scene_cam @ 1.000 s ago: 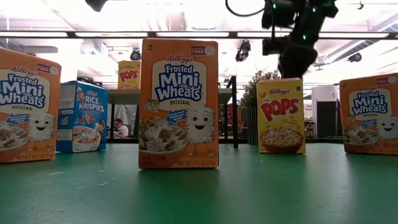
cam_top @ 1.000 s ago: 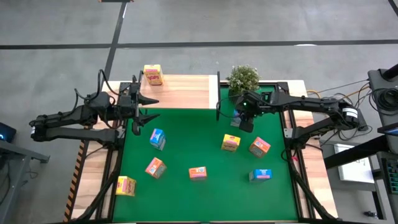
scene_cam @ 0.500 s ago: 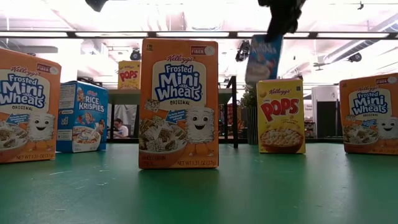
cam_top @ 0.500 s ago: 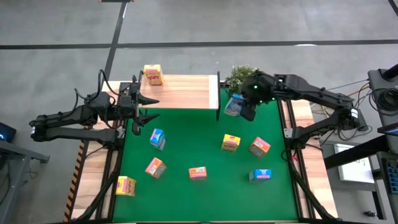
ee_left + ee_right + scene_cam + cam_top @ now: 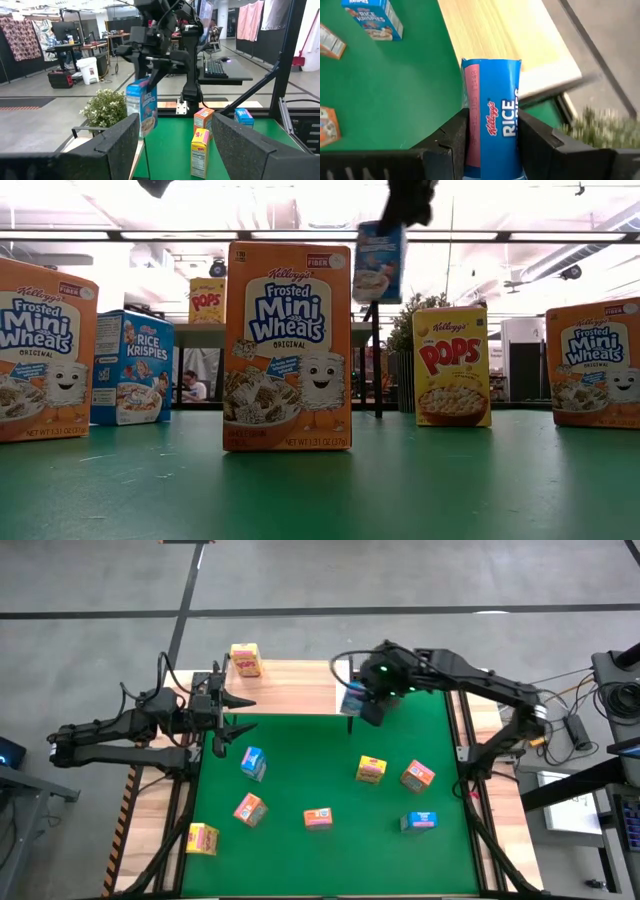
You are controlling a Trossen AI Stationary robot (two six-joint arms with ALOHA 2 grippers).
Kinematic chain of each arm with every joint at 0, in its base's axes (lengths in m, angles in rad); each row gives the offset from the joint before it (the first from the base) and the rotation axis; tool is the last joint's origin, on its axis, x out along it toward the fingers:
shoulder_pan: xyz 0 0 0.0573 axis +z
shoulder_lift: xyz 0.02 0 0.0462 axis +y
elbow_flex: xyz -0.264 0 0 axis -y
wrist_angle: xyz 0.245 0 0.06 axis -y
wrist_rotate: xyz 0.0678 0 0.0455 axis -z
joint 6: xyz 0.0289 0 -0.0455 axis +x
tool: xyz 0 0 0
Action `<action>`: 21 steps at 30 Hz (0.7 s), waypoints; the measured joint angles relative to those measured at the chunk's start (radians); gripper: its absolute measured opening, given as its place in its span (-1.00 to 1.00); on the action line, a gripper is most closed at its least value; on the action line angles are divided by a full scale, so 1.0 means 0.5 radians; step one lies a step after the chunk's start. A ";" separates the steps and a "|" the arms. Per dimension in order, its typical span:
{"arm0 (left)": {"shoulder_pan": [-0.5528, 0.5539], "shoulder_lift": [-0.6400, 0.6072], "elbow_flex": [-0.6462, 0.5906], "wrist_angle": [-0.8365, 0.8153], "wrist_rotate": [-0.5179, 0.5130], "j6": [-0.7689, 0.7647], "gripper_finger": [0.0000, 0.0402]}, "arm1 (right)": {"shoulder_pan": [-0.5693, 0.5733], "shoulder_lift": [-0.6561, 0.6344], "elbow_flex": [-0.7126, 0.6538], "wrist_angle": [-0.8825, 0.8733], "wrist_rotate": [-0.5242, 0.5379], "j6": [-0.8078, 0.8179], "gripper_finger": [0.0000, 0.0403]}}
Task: Stack cereal on shelf
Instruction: Put the top right blue cereal box on the shelf
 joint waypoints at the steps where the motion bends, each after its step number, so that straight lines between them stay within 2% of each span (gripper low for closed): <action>1: 0.000 -0.001 0.000 0.000 0.000 0.000 0.15 | 0.000 0.064 0.090 -0.025 0.001 -0.037 -0.34; 6: 0.000 -0.002 0.000 0.000 -0.001 0.000 0.15 | -0.005 0.370 0.552 -0.126 0.008 -0.129 -0.36; 11: 0.000 -0.002 0.000 0.000 0.000 0.027 0.15 | -0.005 0.649 0.883 -0.138 0.011 -0.271 -0.36; 17: 0.000 -0.008 0.000 0.010 0.000 0.040 0.15 | -0.038 0.943 1.197 -0.134 0.023 -0.473 -0.35; 21: 0.000 -0.015 0.000 0.010 0.000 0.047 0.15 | -0.086 1.030 1.208 -0.035 0.022 -0.573 -0.35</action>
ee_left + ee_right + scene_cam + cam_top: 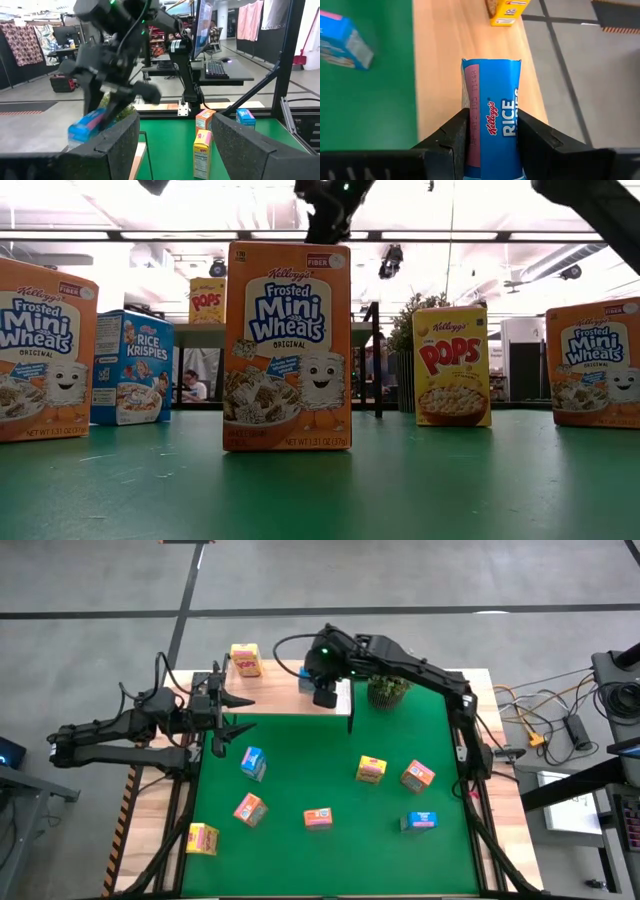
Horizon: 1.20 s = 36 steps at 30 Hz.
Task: Stack cereal on shelf
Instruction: Put the top right blue cereal box on the shelf
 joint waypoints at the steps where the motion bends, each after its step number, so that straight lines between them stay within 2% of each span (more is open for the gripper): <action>1: 0.000 -0.002 0.000 -0.001 0.000 0.000 0.15 | -0.011 0.019 0.000 0.021 0.001 -0.024 -0.34; 9: -0.001 -0.004 0.000 0.008 0.000 0.000 0.15 | -0.113 0.073 0.006 0.105 -0.145 -0.006 -0.11; 17: 0.000 -0.005 0.000 0.016 0.000 0.000 0.15 | -0.133 0.086 0.005 0.149 -0.157 -0.006 0.16; 23: 0.000 -0.005 0.000 0.019 0.000 0.008 0.15 | -0.131 0.014 0.011 0.164 -0.156 0.069 0.24; 30: 0.000 -0.005 0.000 0.027 0.000 0.032 0.15 | -0.072 -0.191 0.011 0.113 -0.159 0.205 0.15; 33: -0.001 -0.005 0.000 0.028 0.000 0.042 0.15 | -0.040 -0.245 0.011 -0.023 -0.160 0.223 -0.01; 36: -0.001 -0.005 0.000 0.028 0.000 0.046 0.15 | -0.030 -0.254 0.006 -0.209 -0.166 0.268 -0.28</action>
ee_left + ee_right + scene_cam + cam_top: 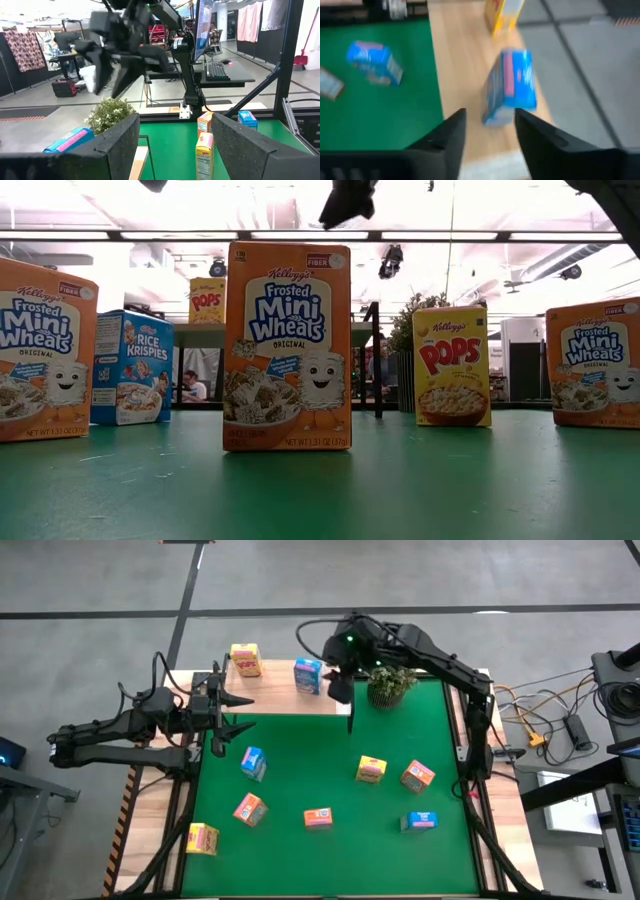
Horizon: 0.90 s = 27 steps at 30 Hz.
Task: Stack cereal on shelf
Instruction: Put the top right blue cereal box on the shelf
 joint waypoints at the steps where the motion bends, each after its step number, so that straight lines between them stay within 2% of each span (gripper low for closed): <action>1: 0.001 0.001 0.000 -0.001 0.000 0.008 0.15 | -0.001 0.002 -0.019 -0.049 0.001 0.004 -0.38; 5: 0.000 0.002 0.000 -0.002 -0.001 0.026 0.15 | 0.011 0.008 -0.252 -0.019 -0.004 0.003 -0.81; 7: 0.000 0.002 0.000 -0.002 0.000 0.038 0.15 | 0.014 0.008 -0.409 0.073 -0.006 0.003 -0.91; 15: 0.000 0.002 0.000 -0.002 0.000 0.059 0.15 | 0.088 0.001 -1.067 0.857 0.069 -0.087 -0.96; 18: 0.000 0.001 0.000 -0.003 0.000 0.059 0.15 | 0.108 -0.019 -1.205 1.094 0.252 -0.125 -0.96; 27: 0.000 0.001 0.000 -0.005 -0.001 0.060 0.15 | 0.112 -0.019 -1.450 1.574 0.462 -0.197 -0.96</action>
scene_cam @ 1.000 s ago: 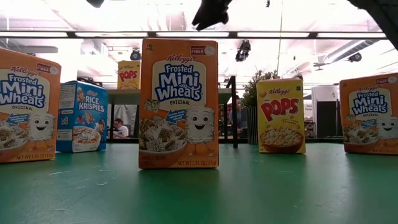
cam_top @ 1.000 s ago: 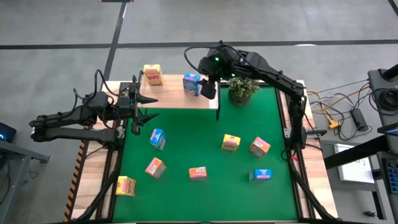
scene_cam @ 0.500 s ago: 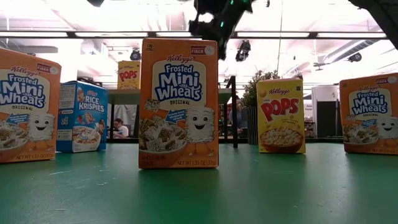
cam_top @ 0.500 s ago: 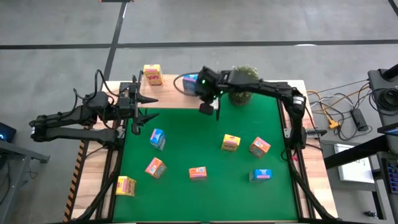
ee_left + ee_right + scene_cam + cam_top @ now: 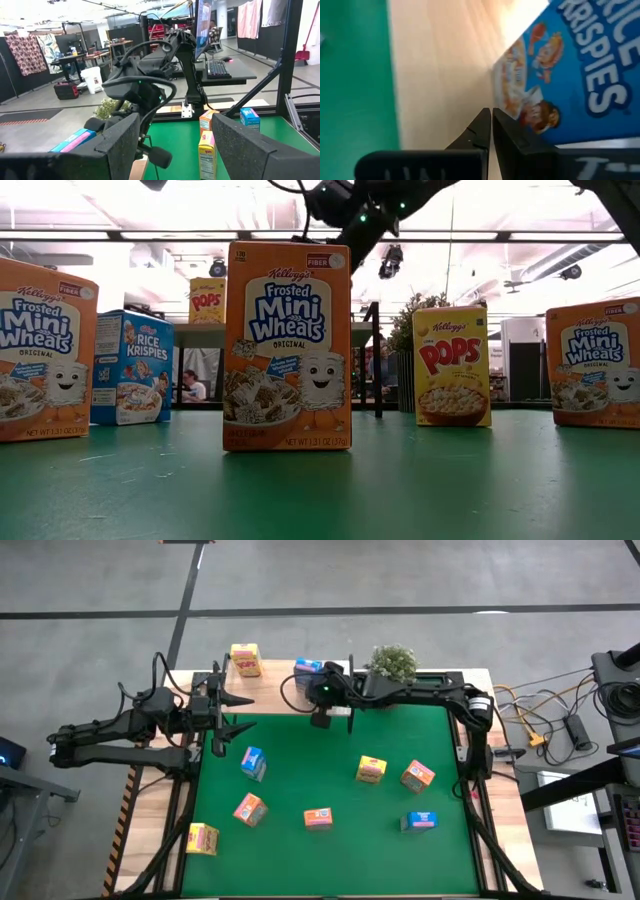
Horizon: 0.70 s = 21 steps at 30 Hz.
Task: Stack cereal on shelf
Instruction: Put the top right blue cereal box on the shelf
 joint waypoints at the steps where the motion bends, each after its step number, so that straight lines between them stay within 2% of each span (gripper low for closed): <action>1: 0.000 0.000 0.000 0.000 0.000 0.000 0.15 | -0.002 0.000 -0.023 0.045 0.018 -0.014 -0.96; 21: 0.000 0.002 0.000 0.002 0.000 0.008 0.15 | -0.090 0.028 -0.058 0.442 0.022 -0.134 -0.96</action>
